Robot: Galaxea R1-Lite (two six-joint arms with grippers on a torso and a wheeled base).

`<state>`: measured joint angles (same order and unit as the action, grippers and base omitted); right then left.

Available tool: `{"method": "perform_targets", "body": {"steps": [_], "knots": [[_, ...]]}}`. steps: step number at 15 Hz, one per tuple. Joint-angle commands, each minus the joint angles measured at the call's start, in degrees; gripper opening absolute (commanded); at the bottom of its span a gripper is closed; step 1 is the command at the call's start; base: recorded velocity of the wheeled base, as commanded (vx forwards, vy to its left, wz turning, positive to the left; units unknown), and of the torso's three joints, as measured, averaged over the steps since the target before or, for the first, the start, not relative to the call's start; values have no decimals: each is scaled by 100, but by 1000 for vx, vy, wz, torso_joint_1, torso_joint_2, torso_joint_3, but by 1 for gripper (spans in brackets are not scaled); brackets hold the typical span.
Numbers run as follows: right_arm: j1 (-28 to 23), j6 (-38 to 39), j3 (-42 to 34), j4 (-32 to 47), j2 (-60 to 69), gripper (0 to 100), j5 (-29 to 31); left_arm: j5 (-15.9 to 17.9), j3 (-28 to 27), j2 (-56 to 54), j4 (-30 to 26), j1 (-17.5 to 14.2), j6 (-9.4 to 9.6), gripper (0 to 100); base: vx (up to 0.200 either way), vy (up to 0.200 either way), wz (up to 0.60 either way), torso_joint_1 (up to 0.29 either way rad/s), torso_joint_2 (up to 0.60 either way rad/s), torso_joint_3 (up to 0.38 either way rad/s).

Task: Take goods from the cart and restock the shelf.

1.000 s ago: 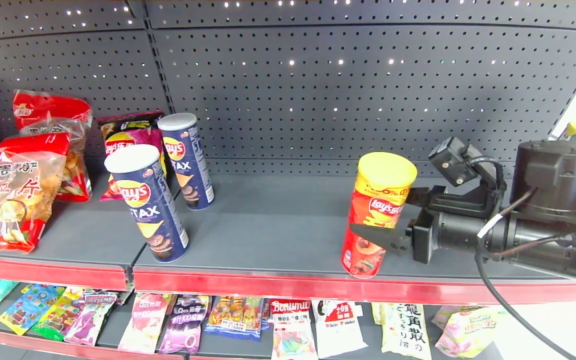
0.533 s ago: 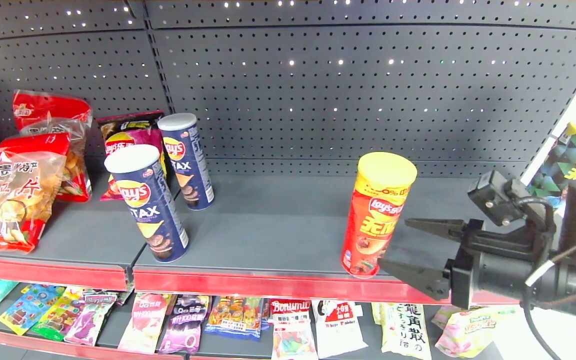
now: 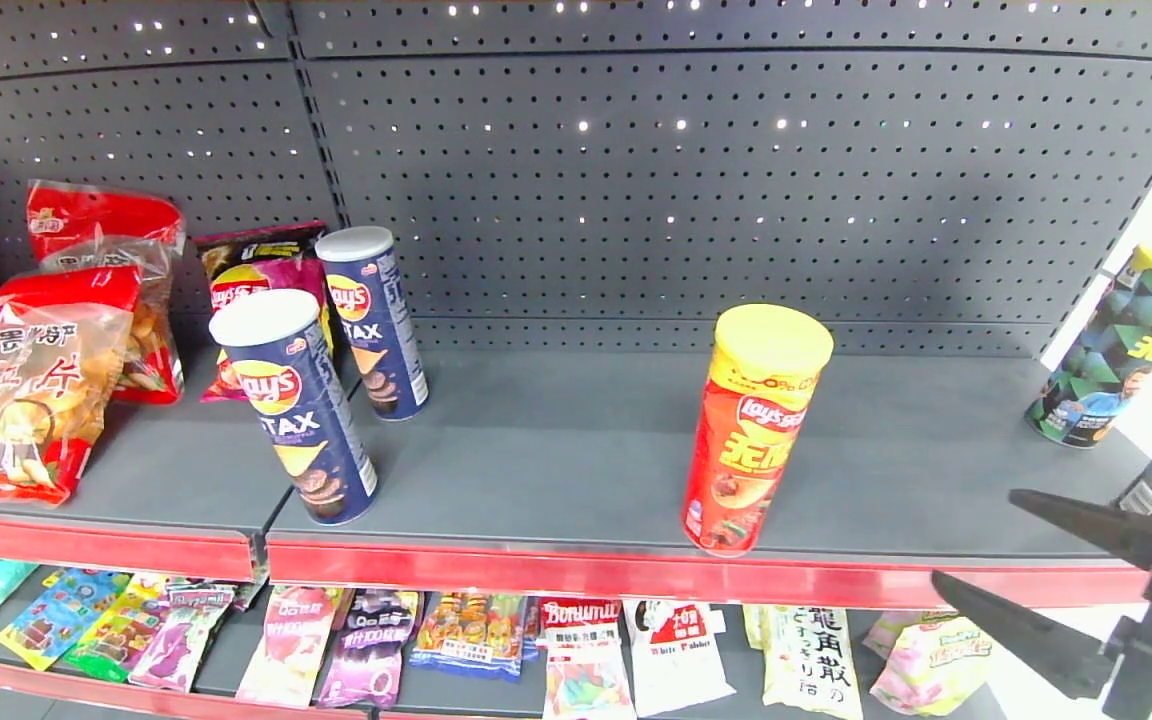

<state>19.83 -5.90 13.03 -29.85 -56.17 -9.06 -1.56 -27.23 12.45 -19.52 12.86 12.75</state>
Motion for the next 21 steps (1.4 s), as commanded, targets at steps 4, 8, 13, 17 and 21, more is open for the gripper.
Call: {"method": "perform_targets", "body": {"steps": [4, 8, 13, 17, 21], "knots": [[-1939, -113, 376, 3741, 4106, 100, 106, -152, -643, 847, 106, 6, -1, 0, 0, 0, 0, 0, 0, 0], [-2265, -175, 912, 5455, 5178, 100, 792, -116, -318, 900, 660, 6, -89, 0, 0, 0, 0, 0, 0, 0], [-2256, 230, 15, 4568, 5178, 100, 2189, 297, -326, 909, 669, 15, -396, 0, 0, 0, 0, 0, 0, 0], [-1983, 45, -1250, 2687, 5617, 100, 1249, 508, -309, 891, 669, 23, -414, 0, 0, 0, 0, 0, 0, 0], [-1983, 318, -1259, 2722, 5617, 100, 915, 710, -309, 856, 660, 23, -414, 0, 0, 0, 0, 0, 0, 0]]}}
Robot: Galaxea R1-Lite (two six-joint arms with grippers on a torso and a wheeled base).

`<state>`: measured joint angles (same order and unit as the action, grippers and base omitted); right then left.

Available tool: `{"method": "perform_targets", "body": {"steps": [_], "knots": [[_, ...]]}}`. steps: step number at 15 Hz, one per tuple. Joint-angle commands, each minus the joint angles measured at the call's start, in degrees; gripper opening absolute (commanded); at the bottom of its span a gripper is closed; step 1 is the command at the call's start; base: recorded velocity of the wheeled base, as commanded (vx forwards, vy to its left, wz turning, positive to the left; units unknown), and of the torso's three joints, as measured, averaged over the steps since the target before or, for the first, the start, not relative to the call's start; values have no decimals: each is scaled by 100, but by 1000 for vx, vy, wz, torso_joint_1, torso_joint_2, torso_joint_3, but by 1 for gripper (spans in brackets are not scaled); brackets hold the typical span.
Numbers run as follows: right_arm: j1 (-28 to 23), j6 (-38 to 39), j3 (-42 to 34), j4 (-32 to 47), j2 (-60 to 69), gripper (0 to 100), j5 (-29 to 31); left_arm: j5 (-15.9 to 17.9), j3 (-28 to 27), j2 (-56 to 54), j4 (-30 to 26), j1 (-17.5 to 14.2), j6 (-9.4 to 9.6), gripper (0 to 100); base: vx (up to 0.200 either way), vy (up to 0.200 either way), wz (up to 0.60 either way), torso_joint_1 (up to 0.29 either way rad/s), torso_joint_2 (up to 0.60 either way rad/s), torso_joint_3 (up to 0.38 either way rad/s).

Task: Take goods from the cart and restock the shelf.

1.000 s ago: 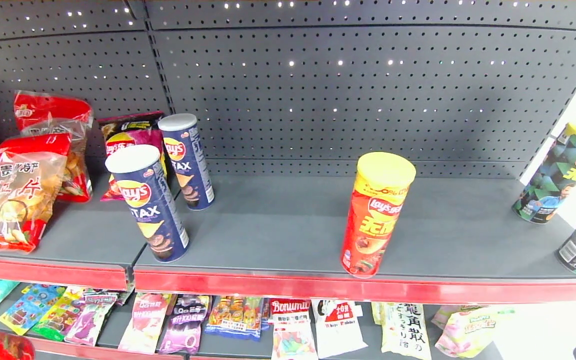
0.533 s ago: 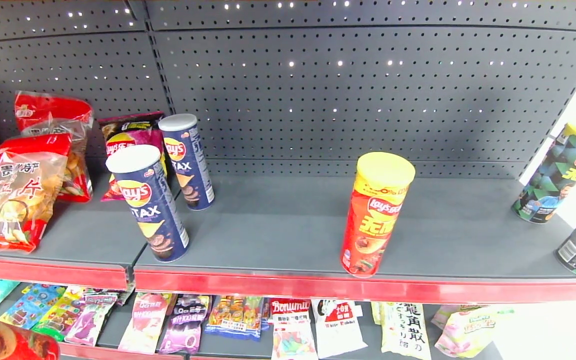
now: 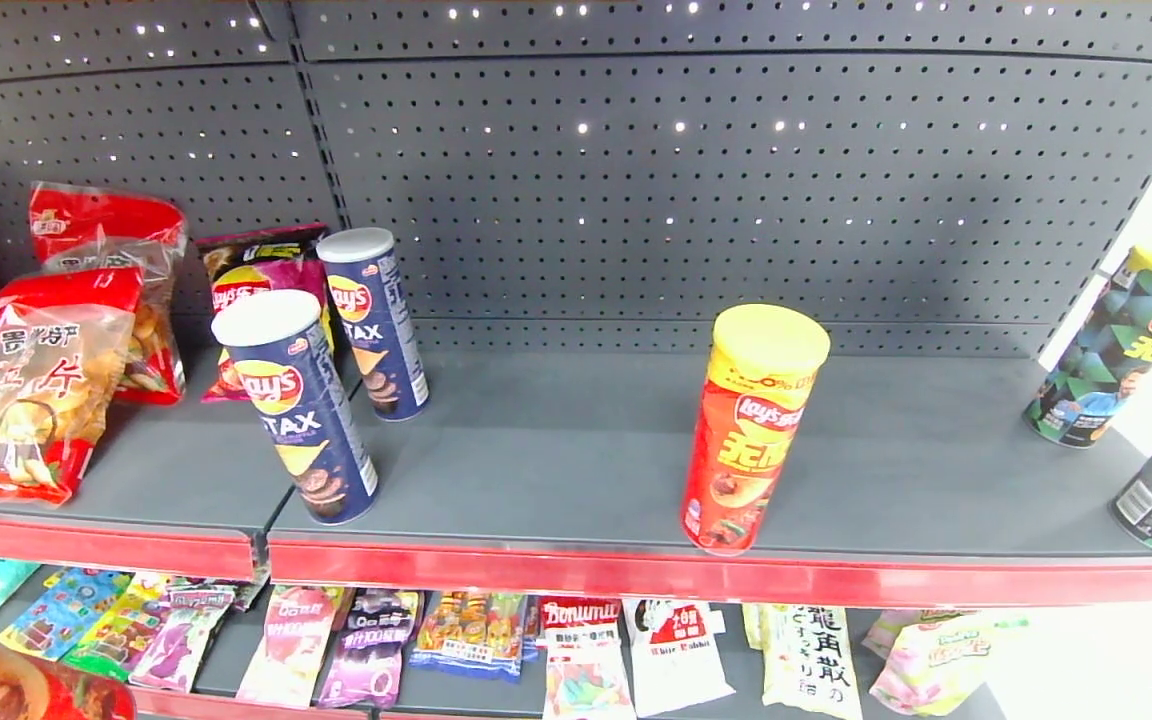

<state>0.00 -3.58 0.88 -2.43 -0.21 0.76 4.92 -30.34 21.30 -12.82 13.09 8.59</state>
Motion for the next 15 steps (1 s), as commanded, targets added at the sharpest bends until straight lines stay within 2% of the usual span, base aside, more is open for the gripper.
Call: {"method": "perform_targets", "body": {"steps": [1, 2, 4, 6, 13, 15], "knots": [[0, 104, -44, -4, 21, 100, -295, 228, -7, -38, -10, 0, 2, 0, 0, 0, 0, 0, 0, 0], [0, 86, -35, 32, 21, 100, -436, 228, 2, -38, -10, 0, 2, 0, 0, 0, 0, 0, 0, 0], [0, 121, -26, 58, 21, 100, -330, 193, 20, -29, -10, -8, -16, 0, 0, 0, 0, 0, 0, 0], [0, 561, -44, -12, 21, 100, -128, 140, 81, -64, -10, -17, -16, 0, 0, 0, 0, 0, 0, 0], [0, 569, -35, 14, 21, 100, -234, 105, 107, -99, -10, -17, -16, 0, 0, 0, 0, 0, 0, 0], [0, 569, -35, 14, 21, 100, -251, 79, 107, -91, -10, -17, -16, 0, 0, 0, -600, 2, 5, 0]]}}
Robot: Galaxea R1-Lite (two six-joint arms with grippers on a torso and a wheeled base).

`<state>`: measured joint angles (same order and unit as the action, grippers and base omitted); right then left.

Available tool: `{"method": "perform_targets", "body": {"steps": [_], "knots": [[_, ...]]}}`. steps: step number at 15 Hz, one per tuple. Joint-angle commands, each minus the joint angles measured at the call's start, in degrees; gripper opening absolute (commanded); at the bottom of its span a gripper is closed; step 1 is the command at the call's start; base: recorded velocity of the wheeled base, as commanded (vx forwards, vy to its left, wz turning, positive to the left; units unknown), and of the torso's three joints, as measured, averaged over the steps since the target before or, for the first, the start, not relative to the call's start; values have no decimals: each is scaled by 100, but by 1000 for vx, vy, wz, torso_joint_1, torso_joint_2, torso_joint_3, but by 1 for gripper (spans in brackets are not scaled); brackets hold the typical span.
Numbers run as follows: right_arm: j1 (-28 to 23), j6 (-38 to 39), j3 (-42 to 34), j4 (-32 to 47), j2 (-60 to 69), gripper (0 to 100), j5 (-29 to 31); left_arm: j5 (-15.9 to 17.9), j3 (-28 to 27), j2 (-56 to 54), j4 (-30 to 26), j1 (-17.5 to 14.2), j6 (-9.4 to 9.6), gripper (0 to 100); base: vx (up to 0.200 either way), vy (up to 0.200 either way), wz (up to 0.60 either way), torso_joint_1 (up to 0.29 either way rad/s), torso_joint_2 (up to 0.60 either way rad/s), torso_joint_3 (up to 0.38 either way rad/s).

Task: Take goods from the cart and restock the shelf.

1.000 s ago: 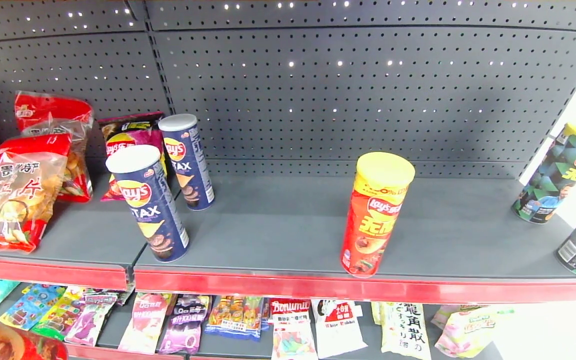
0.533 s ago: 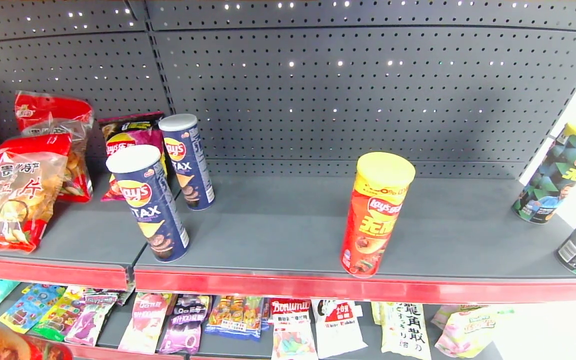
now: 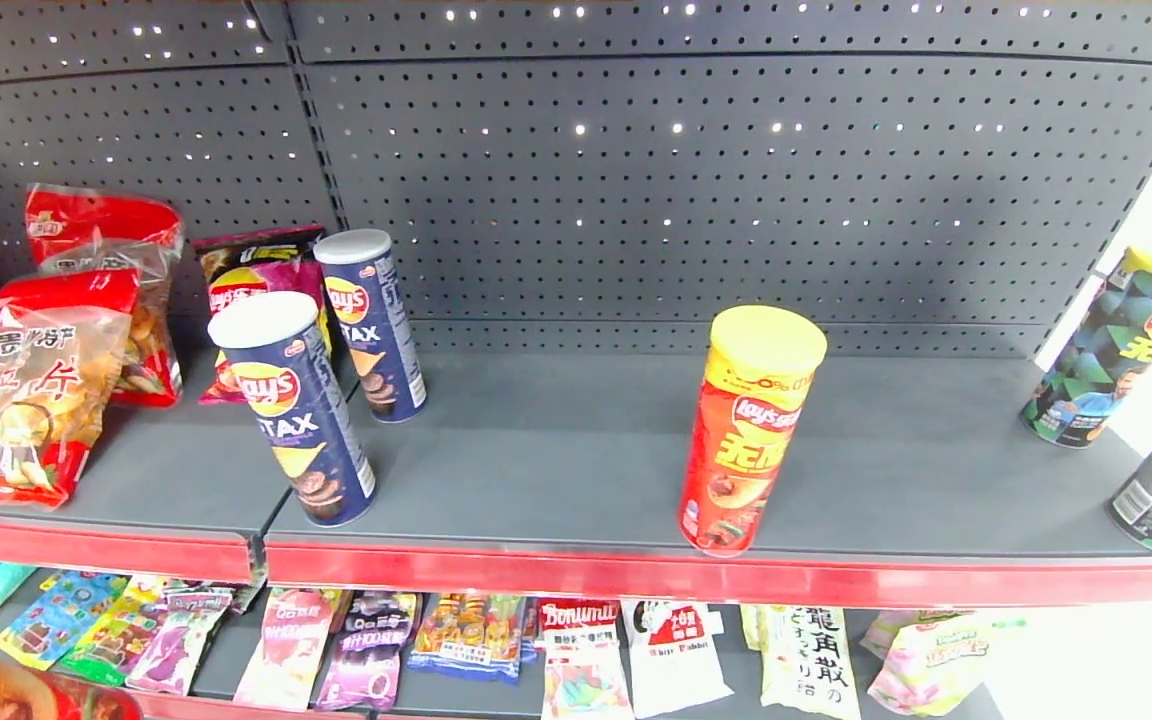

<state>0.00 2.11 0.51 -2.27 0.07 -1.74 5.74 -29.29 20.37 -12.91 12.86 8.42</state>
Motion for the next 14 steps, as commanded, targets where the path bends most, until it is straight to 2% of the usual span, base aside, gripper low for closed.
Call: {"method": "perform_targets", "body": {"steps": [1, 3, 10, 12, 14], "knots": [[0, 0, 2, -2, -7, 100, -1, -3, 3, 2, -1, 6, 1, 0, 0, 0, -600, 2, -2, -7], [0, 9, 2, -2, -7, 100, -37, -3, 3, 11, -1, 6, 1, 0, 0, 0, -600, 7, 2, 0], [0, 18, 2, -2, -7, 100, -151, 32, -15, 99, 8, 15, 10, 0, 0, 0, 0, 0, 0, 0], [0, -18, 2, -19, -7, 100, -406, 94, -68, 301, 52, 15, 10, 0, 0, 0, 0, 0, 0, 0], [0, -18, 2, -11, -7, 100, -133, 190, -41, 582, 430, 15, 10, 0, 0, 0, 0, 0, 0, 0]]}}
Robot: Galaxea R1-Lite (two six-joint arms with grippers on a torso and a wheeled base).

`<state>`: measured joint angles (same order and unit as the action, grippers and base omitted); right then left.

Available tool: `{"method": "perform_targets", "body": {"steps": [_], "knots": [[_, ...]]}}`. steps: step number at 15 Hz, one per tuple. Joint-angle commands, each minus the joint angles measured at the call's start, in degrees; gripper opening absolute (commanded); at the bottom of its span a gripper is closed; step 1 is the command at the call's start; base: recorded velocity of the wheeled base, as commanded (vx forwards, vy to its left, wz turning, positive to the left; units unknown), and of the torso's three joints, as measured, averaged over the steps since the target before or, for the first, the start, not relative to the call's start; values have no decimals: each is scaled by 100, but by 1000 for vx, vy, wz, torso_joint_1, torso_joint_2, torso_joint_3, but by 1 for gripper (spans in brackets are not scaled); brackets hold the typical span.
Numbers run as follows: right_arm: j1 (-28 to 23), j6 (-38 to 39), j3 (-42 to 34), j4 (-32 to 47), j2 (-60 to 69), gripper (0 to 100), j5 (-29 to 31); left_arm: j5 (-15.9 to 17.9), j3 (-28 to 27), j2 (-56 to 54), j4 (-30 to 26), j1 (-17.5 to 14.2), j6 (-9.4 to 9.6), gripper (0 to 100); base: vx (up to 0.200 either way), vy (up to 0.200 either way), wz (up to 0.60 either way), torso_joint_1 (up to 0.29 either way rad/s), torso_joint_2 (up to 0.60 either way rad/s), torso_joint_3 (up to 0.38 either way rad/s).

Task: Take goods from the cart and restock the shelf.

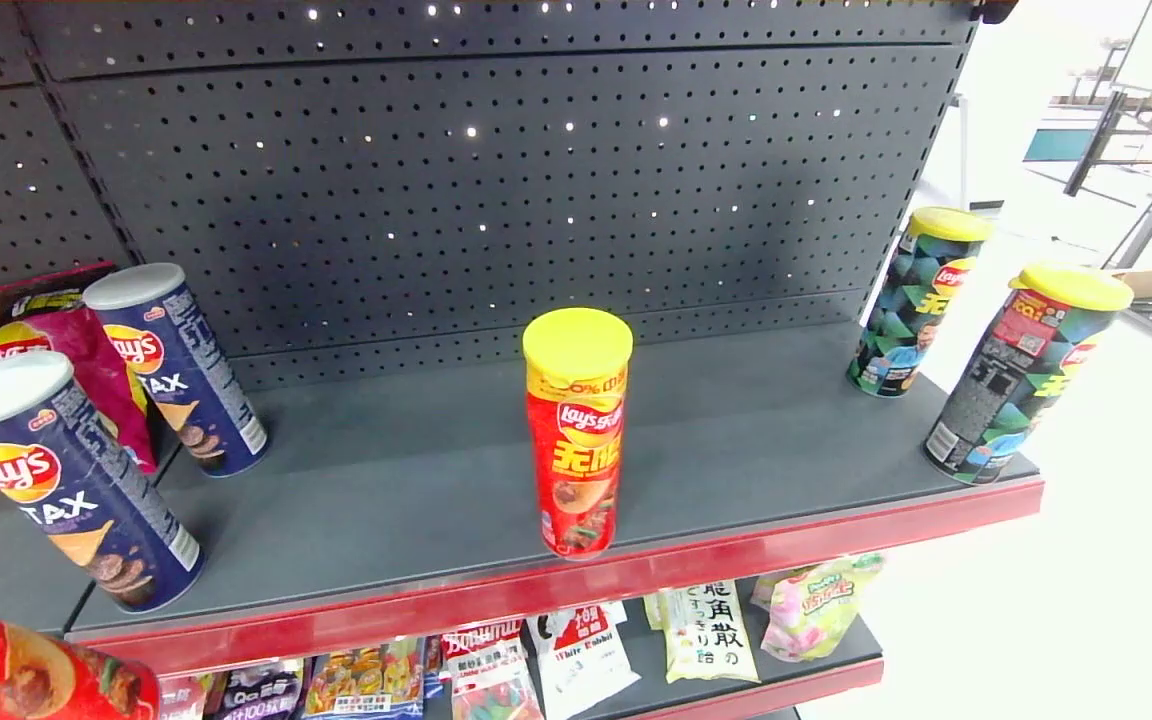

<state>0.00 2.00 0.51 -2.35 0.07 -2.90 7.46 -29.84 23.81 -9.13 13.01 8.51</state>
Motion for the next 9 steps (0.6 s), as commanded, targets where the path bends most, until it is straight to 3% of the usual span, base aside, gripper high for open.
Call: {"method": "perform_targets", "body": {"steps": [1, 5, 6, 9], "knots": [[0, -7, 19, 51, -7, 100, 378, 19, 14, 388, 175, 0, 2, 0, 0, 0, 0, 0, 0, 0], [0, -411, -51, -46, -7, 100, -79, 63, 49, 432, 245, 9, -7, 0, 0, 0, 0, 0, 0, 0], [0, -402, -51, 270, -7, 100, -9, 63, 57, 440, 245, 9, -7, 0, 0, 0, 0, 0, 0, 0], [0, -253, -51, 253, -7, 100, 88, 168, 75, 440, 254, 9, -7, 0, 0, 0, 0, 0, 0, 0]]}}
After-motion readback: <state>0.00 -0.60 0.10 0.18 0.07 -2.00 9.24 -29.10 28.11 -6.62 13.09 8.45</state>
